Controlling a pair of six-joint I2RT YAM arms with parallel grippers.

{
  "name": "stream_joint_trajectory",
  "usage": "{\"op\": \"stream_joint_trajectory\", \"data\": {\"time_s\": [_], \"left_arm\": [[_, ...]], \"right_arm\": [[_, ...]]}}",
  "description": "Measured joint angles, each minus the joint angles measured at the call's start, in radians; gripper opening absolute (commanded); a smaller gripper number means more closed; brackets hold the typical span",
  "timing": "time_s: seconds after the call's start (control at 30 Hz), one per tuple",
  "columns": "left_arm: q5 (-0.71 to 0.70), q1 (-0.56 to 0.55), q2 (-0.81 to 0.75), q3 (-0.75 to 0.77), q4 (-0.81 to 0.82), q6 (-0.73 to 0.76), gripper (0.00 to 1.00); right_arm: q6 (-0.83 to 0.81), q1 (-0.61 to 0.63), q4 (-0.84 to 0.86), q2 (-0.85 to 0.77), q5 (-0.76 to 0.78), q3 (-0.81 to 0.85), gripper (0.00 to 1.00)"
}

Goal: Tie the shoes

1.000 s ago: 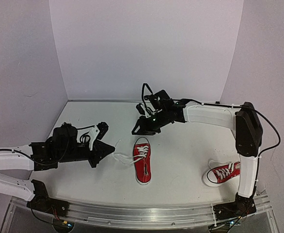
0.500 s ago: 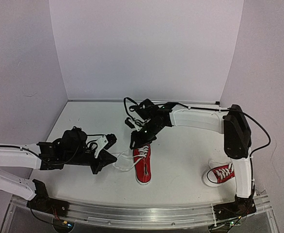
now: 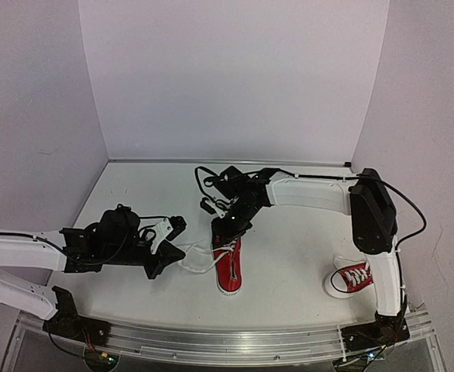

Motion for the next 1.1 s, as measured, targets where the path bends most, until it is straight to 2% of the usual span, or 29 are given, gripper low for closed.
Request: {"op": "stream_joint_trajectory", "data": {"time_s": [0.47,0.57,0.67,0.8,1.1], "left_arm": [[-0.033,0.000,-0.002,-0.003,-0.005,-0.001,0.00],[-0.041,0.000,-0.001,-0.003,-0.007,-0.005,0.00],[-0.051,0.000,-0.001,-0.001,-0.021,-0.017,0.00],[-0.071,0.000,0.000,-0.001,-0.026,-0.030,0.00],[-0.145,0.006,0.111,0.025,-0.037,-0.032,0.00]], "right_arm": [[-0.026,0.033,-0.016,0.041,0.035,0.002,0.26],[-0.032,0.034,-0.024,0.052,0.044,0.002,0.23],[-0.035,0.034,-0.027,0.053,0.051,0.004,0.11],[-0.041,0.034,-0.029,0.052,0.060,0.006,0.01],[-0.041,0.034,-0.033,0.015,0.064,0.005,0.00]]}}
